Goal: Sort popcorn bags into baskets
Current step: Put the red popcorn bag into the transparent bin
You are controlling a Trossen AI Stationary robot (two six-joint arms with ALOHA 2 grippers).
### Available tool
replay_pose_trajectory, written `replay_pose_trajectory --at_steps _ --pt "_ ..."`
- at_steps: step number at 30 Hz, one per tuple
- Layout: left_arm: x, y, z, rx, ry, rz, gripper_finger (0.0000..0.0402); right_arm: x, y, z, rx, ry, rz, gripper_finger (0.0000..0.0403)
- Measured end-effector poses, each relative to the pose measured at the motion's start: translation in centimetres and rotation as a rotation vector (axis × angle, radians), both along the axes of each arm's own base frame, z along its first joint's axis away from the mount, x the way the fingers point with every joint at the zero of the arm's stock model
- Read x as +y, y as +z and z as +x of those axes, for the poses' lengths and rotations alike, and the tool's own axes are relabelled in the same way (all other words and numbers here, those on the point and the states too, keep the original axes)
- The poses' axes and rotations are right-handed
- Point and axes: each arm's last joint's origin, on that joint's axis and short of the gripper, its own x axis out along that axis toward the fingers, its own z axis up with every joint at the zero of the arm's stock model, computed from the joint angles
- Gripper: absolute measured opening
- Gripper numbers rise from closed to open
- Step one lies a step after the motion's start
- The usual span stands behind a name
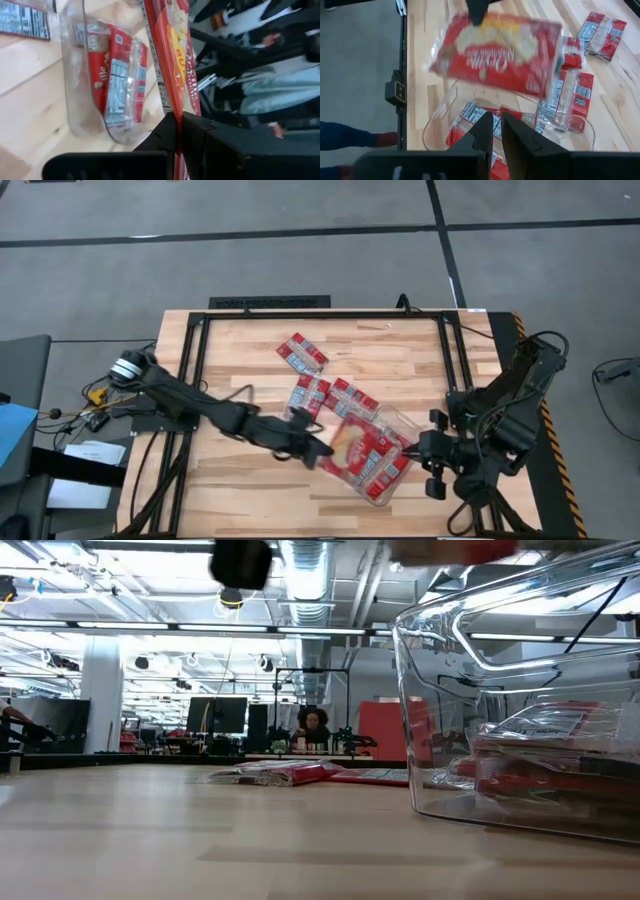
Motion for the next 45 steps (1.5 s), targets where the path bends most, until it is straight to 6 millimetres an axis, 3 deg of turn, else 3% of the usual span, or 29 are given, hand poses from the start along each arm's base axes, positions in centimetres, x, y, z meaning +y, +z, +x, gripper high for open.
replay_pose_trajectory --at_steps 7,11,16,20,26,31,35,37,42,45 --pt "-0.7 -1.7 6.2 0.078 -0.096 0.061 0.0000 0.0 0.0 0.0 0.000 -0.001 0.001 0.0063" --pt "-0.6 -3.1 8.4 0.121 -0.127 0.064 0.0000 0.0 0.0 0.0 0.000 -0.005 0.006 0.0063" --pt "0.0 -5.5 9.5 0.191 -0.102 0.049 0.0011 0.0 0.0 0.0 -0.001 -0.006 0.009 0.0063" --pt "0.1 -6.2 9.7 0.203 -0.077 0.029 0.0045 0.2 0.0 -0.1 -0.002 0.003 0.011 0.0063" --pt "0.1 -5.9 10.2 0.142 -0.095 0.029 0.0131 0.3 0.0 -0.3 0.002 0.009 0.005 0.0063" --pt "2.1 -4.4 10.3 0.104 -0.205 -0.005 0.0192 0.2 -0.1 -0.3 0.007 0.009 -0.002 0.0063" --pt "4.8 -0.4 8.9 0.070 -0.263 0.032 0.0209 0.2 -0.1 -0.3 0.006 0.008 -0.003 0.0063" --pt "6.3 1.1 7.3 0.133 -0.263 0.084 0.0210 0.2 -0.1 -0.3 0.005 0.007 -0.001 0.0063" --pt "10.2 4.6 1.2 0.410 -0.100 0.292 0.0210 0.1 -0.3 0.3 0.009 -0.013 -0.009 0.0063" --pt "12.0 4.5 -1.9 0.558 -0.002 0.366 0.0211 -0.1 -0.6 0.5 0.022 -0.020 -0.035 0.0063"
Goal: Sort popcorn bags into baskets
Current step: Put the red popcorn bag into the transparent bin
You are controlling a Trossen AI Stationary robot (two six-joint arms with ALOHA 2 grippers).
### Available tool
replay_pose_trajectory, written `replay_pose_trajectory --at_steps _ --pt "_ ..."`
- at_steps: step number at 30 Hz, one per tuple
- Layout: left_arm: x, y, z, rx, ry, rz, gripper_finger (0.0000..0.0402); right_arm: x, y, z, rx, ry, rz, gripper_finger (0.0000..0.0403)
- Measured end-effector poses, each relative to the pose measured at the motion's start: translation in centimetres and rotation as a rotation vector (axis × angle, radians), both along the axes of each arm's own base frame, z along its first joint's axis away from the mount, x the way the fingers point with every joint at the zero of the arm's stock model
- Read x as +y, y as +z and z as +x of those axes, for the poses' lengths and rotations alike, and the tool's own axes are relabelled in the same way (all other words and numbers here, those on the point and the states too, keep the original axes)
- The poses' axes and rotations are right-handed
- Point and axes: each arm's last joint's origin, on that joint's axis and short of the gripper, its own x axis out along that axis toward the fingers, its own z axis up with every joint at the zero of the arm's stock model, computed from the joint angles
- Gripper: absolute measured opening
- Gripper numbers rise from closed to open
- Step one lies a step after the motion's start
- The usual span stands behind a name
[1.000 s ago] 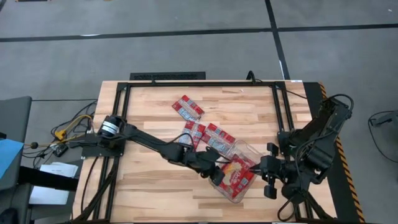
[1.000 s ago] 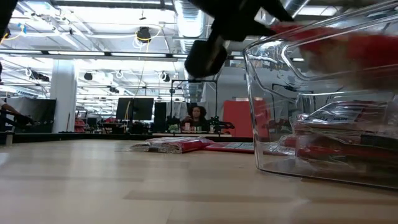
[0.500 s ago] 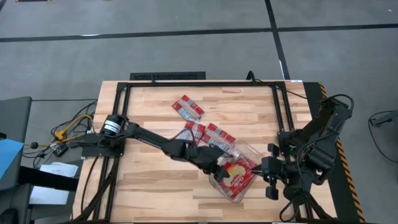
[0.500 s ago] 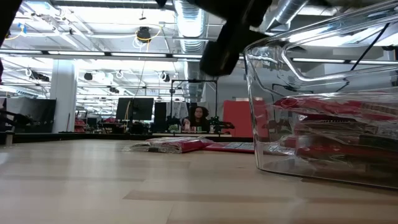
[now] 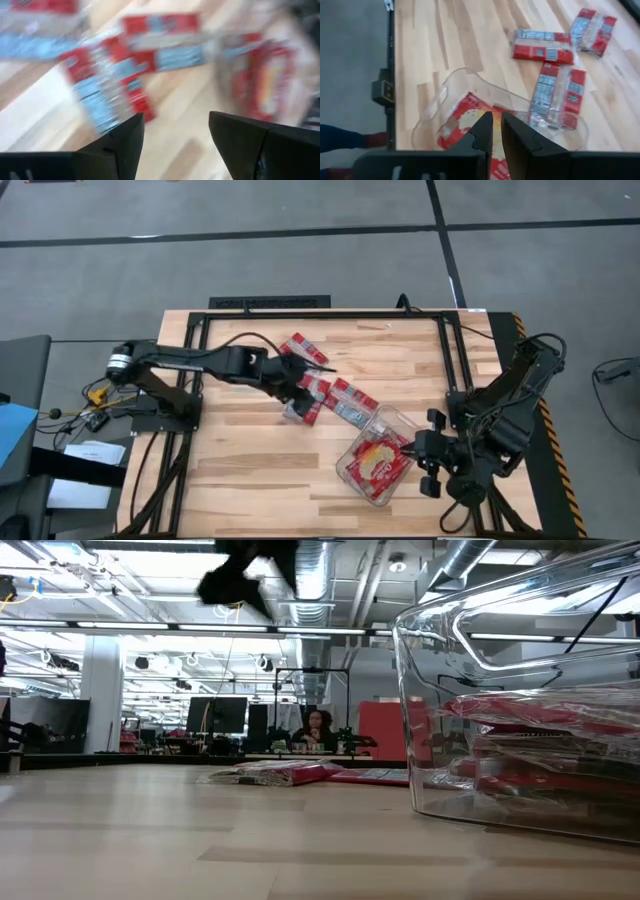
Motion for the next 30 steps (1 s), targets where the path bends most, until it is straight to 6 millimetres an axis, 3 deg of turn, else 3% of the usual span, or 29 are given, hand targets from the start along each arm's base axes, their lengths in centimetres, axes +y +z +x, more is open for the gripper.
replay_pose_trajectory --at_steps 7,12,17,21,30 --pt "2.9 -6.3 -3.1 0.092 0.083 -0.060 0.0265 -0.9 -0.2 0.9 0.021 -0.047 -0.026 0.0063" --pt "4.6 -10.7 -3.9 -0.002 0.172 -0.109 0.0317 -1.5 -0.3 1.3 0.033 -0.073 -0.032 0.0063" --pt "5.5 -14.7 -5.0 -0.027 0.260 -0.135 0.0329 -2.1 -0.3 1.8 0.031 -0.106 -0.029 0.0063" --pt "5.7 -16.9 -5.0 -0.068 0.277 -0.166 0.0330 -2.6 -0.2 2.3 0.026 -0.135 -0.022 0.0063" --pt "5.8 -20.4 -2.3 -0.141 0.208 -0.259 0.0329 -3.3 -0.2 2.9 0.021 -0.173 -0.012 0.0063"
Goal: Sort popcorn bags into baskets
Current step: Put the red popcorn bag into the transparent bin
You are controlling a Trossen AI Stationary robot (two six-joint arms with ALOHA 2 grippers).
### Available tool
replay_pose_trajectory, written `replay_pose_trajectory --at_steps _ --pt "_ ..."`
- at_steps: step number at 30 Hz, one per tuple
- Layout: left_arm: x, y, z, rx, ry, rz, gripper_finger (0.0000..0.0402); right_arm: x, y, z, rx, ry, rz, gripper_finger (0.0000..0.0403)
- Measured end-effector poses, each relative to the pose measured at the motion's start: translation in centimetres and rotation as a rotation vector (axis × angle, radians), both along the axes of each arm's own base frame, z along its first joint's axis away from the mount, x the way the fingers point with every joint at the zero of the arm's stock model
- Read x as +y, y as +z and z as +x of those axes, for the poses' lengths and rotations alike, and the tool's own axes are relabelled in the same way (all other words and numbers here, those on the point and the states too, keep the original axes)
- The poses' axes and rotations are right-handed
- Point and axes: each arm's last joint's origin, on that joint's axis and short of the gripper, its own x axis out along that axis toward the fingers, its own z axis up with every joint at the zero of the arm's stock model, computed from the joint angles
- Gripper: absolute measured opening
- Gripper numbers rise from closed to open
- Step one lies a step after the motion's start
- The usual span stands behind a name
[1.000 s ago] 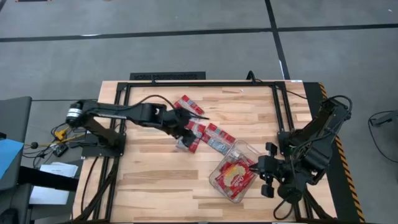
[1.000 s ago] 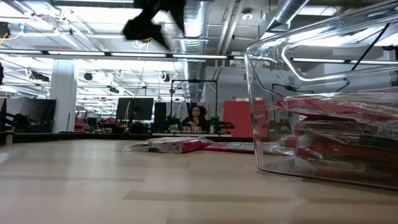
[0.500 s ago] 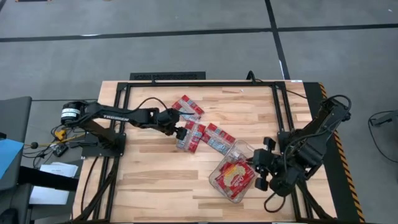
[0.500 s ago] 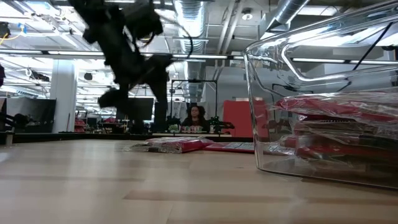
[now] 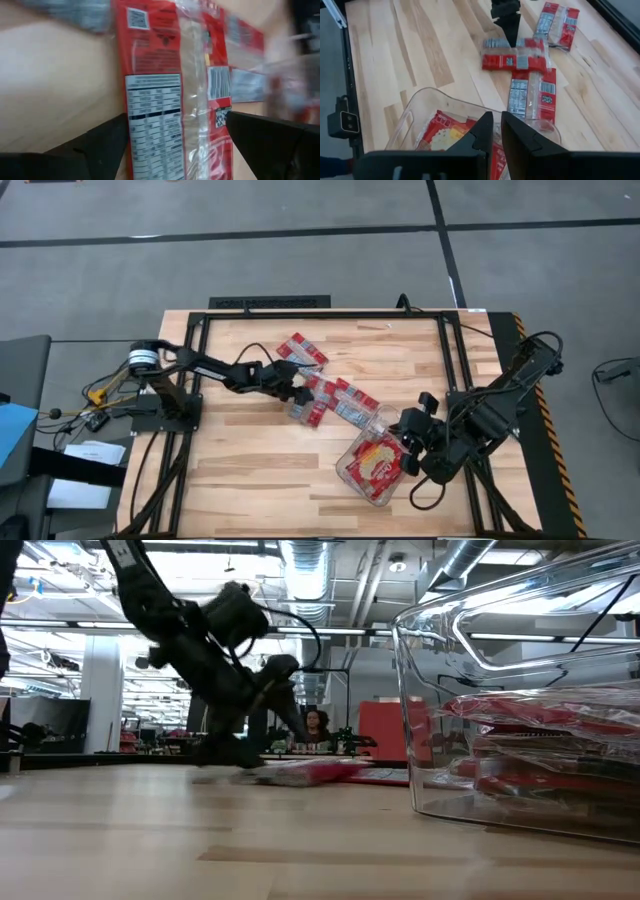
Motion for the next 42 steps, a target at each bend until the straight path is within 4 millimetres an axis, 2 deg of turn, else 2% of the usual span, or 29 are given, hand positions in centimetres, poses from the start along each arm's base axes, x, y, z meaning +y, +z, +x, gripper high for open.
replay_pose_trajectory --at_steps 3,6,9,16,18,22,26,30,35,38,42 --pt "0.0 -0.7 0.8 -0.072 -0.038 -0.032 0.0312 -0.1 0.0 0.1 -0.003 -0.014 0.011 0.0063" --pt "-0.2 -1.8 1.2 -0.072 -0.032 -0.057 0.0268 -0.1 0.0 0.1 -0.004 -0.015 0.013 0.0063" --pt "-0.4 -2.4 1.5 -0.070 -0.026 -0.053 0.0206 -0.1 0.0 0.1 -0.007 -0.021 0.019 0.0063" --pt "-0.7 -2.1 2.2 -0.081 -0.093 0.016 0.0040 -0.1 0.0 0.1 -0.014 -0.032 0.020 0.0063" --pt "-0.7 -1.9 2.5 -0.076 -0.108 0.024 0.0012 -0.1 0.0 0.1 -0.019 -0.036 0.017 0.0063" --pt "-0.6 -1.3 3.3 -0.090 -0.102 -0.011 0.0003 -0.1 0.1 0.1 -0.029 -0.045 0.022 0.0063" --pt "-0.7 0.6 3.5 -0.136 -0.126 -0.056 0.0001 0.0 0.1 0.1 -0.033 -0.044 0.026 0.0063" --pt "-1.0 4.5 3.0 -0.221 -0.134 -0.059 0.0000 0.1 0.1 0.1 -0.035 -0.038 0.031 0.0063" --pt "-1.2 8.8 1.6 -0.323 -0.045 -0.024 0.0000 0.3 0.1 -0.1 -0.034 -0.026 0.032 0.0063" --pt "-2.4 10.9 1.0 -0.403 -0.018 -0.038 0.0000 0.3 0.1 -0.1 -0.034 -0.025 0.034 0.0063" --pt "-4.5 12.7 0.7 -0.496 0.008 -0.061 0.0000 0.3 0.1 -0.1 -0.031 -0.024 0.031 0.0063"
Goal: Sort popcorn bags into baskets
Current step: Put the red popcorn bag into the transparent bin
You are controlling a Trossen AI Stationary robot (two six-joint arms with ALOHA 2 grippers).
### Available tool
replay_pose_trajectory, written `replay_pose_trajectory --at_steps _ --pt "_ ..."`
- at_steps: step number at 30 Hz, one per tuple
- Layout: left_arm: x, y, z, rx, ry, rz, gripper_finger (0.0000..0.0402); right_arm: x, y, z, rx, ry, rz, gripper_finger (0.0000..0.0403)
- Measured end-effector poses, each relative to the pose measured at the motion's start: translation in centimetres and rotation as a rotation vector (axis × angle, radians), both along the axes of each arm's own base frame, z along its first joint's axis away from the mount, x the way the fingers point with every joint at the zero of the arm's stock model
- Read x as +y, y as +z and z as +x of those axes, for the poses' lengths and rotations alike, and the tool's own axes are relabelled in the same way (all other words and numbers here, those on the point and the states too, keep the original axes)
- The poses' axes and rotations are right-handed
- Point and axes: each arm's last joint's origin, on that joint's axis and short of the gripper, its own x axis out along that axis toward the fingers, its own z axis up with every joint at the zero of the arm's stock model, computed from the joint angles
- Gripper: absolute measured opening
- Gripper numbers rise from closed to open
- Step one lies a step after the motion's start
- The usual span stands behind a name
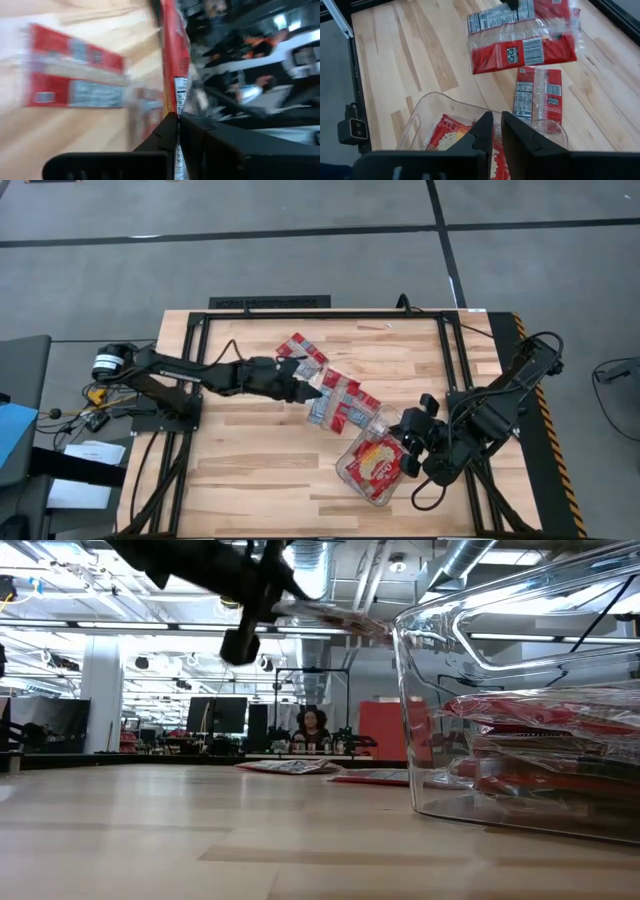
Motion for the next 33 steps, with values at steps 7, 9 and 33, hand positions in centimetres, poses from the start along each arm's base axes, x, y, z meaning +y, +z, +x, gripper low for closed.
replay_pose_trajectory --at_steps 7,9,33 --pt "-4.4 0.9 -0.2 -0.085 0.048 -0.045 0.0000 0.2 0.1 -0.1 -0.013 -0.002 0.021 0.0063" --pt "-5.3 0.9 -0.4 -0.088 0.075 -0.039 0.0000 0.3 0.1 -0.2 -0.013 0.003 0.022 0.0063" --pt "-11.0 -0.3 11.4 0.102 -0.070 0.133 0.0000 2.4 0.1 -2.0 -0.007 0.109 0.044 0.0063"
